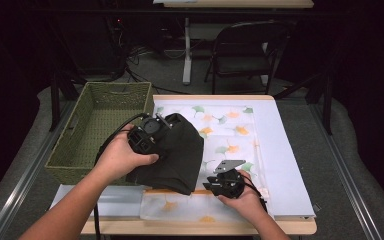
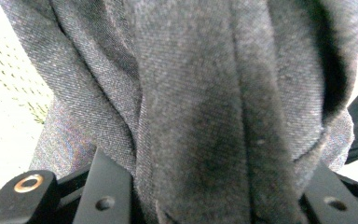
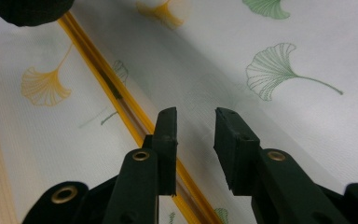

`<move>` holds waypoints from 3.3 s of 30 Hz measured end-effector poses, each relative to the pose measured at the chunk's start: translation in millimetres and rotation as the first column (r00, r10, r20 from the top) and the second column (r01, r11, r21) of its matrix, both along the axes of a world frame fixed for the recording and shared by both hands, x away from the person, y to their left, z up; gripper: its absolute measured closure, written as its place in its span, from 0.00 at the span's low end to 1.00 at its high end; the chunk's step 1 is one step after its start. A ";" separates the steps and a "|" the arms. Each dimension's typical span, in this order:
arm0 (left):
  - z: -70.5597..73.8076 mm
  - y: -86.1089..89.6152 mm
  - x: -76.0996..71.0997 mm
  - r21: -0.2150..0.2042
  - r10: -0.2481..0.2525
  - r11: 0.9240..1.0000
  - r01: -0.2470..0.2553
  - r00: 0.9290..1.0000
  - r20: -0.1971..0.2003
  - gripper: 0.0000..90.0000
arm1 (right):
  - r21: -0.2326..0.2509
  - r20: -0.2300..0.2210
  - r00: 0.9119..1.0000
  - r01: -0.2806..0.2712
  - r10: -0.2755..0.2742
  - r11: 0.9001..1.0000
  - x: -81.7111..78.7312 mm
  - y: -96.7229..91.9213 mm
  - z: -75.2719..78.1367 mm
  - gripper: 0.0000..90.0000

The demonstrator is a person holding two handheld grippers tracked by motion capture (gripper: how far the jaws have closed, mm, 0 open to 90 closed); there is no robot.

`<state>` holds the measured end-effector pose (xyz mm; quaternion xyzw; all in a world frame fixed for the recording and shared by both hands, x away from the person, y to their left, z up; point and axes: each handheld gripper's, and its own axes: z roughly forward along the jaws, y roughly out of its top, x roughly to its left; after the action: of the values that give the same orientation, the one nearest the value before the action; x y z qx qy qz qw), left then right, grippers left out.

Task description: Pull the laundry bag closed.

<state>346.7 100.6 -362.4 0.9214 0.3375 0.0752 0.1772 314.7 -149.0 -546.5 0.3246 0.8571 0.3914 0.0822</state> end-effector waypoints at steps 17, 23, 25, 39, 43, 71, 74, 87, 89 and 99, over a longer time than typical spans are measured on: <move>-6.4 1.3 -5.1 -0.002 -0.007 1.000 0.007 1.000 -0.003 0.64 | -0.036 -0.003 0.999 -0.041 0.041 0.998 0.1 4.8 -6.0 0.63; -6.0 2.8 -4.6 -0.008 -0.005 1.000 0.005 1.000 -0.009 0.64 | -0.039 -0.023 0.999 -0.050 0.049 0.998 -0.6 5.6 -7.6 0.59; -5.6 3.5 -4.7 -0.006 -0.001 1.000 0.001 1.000 -0.009 0.64 | -0.062 -0.029 0.997 -0.069 0.068 0.996 -2.0 6.9 -9.6 0.58; -7.9 4.0 -3.9 -0.009 0.005 1.000 -0.005 1.000 -0.014 0.64 | -0.103 0.025 0.998 -0.054 0.057 0.993 -2.7 7.7 -10.3 0.74; -8.4 3.6 -3.5 -0.006 0.005 1.000 -0.005 1.000 -0.014 0.64 | -0.099 0.035 0.998 -0.049 0.053 0.994 -1.1 6.8 -10.6 0.81; -7.8 10.0 -10.6 -0.031 -0.007 0.999 0.007 1.000 -0.002 0.64 | -0.001 -0.049 0.999 -0.012 0.012 1.000 26.8 -3.3 14.5 0.99; -8.0 10.7 -11.6 -0.030 -0.007 1.000 0.006 1.000 -0.007 0.64 | 0.018 -0.079 0.997 -0.002 0.003 1.000 35.8 -6.9 15.1 0.99; -11.3 14.1 -18.0 -0.049 -0.004 0.999 0.004 1.000 -0.003 0.64 | 0.032 -0.120 0.992 0.032 -0.028 0.999 79.7 -11.1 27.6 0.99; -10.5 14.5 -19.5 -0.051 -0.006 0.999 0.006 1.000 -0.005 0.64 | 0.022 -0.116 0.993 0.032 -0.029 0.999 84.5 -10.2 28.5 0.99; -13.9 14.7 -25.9 -0.054 -0.013 0.998 0.013 1.000 -0.007 0.64 | 0.026 -0.118 0.992 0.050 -0.046 0.998 103.9 -3.7 38.8 0.99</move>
<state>320.8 115.4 -376.3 0.9187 0.3342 0.0616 0.2015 418.6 -152.7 -507.7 0.3688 0.8466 0.3821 0.0364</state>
